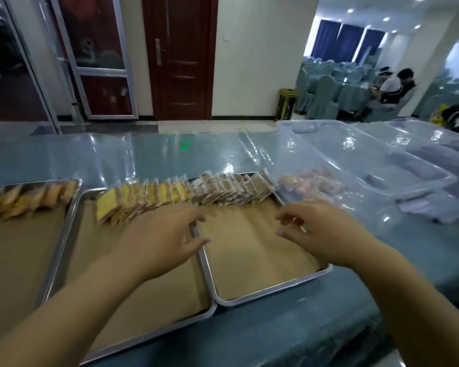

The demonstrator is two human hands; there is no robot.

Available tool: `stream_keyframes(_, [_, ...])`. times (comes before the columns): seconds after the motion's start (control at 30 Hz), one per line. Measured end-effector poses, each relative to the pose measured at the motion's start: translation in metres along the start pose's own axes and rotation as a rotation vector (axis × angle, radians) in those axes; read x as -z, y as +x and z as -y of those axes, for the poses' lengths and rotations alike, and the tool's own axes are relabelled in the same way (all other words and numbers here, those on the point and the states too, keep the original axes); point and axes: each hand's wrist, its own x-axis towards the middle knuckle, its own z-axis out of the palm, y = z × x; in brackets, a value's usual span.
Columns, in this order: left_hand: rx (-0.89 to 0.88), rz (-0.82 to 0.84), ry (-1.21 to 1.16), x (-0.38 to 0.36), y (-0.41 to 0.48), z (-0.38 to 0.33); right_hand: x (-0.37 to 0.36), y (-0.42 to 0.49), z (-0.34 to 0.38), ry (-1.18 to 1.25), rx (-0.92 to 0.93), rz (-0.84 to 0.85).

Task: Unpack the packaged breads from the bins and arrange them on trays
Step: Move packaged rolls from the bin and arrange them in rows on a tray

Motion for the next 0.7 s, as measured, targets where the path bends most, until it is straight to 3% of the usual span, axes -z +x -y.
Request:
stream_keyframes(0.37, [0.041, -0.097, -0.14, -0.073, 0.136, -0.065, 0.052, 0.052, -0.142, 0.007, 0.043, -0.109])
stream_keyframes(0.7, [-0.006, -0.208, -0.317, -0.1, 0.272, -0.141, 0.087, 0.091, -0.274, -0.043, 0.012, -0.031])
